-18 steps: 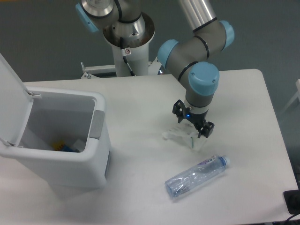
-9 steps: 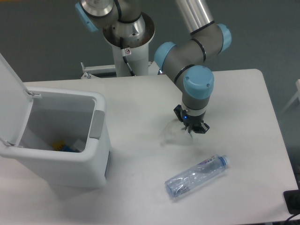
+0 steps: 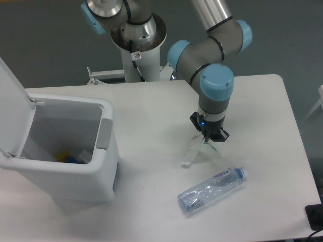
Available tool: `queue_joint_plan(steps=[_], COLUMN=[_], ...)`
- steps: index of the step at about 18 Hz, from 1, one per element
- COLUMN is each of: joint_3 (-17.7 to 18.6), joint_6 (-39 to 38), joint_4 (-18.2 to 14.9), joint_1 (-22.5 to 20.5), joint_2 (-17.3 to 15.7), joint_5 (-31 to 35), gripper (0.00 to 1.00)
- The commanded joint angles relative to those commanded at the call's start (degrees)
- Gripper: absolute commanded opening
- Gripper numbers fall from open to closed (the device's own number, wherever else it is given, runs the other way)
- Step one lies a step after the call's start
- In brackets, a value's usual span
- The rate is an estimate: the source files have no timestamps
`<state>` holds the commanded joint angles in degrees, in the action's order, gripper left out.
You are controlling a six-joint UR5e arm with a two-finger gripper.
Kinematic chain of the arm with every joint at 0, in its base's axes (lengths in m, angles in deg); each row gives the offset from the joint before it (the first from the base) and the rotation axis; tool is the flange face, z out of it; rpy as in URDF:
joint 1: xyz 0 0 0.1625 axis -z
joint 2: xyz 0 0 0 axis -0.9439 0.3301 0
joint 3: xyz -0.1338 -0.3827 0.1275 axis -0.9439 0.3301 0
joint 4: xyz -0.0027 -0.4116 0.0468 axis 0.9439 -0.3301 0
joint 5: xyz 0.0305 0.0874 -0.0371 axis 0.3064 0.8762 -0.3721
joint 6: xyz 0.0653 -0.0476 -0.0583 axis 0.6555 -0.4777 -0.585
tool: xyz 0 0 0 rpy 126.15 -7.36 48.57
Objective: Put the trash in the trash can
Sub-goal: 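Close the gripper on the white paper and lift it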
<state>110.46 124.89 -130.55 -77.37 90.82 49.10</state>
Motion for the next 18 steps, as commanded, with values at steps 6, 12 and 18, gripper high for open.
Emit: queue_joint_plan(steps=[6, 12, 18], joint_3=[-7.02, -13.53, -17.05], joint_6=[-5.98, -15.82, -23.90], joint_4=[-4.74, -6.24, -6.15], joint_1=[-1.05, -2.99, -0.71], joint_2=[-0.53, -0.97, -4.12], joint_5=[-9.48, -26.28, -32.17], gripper=[0.00, 0.00, 0.00])
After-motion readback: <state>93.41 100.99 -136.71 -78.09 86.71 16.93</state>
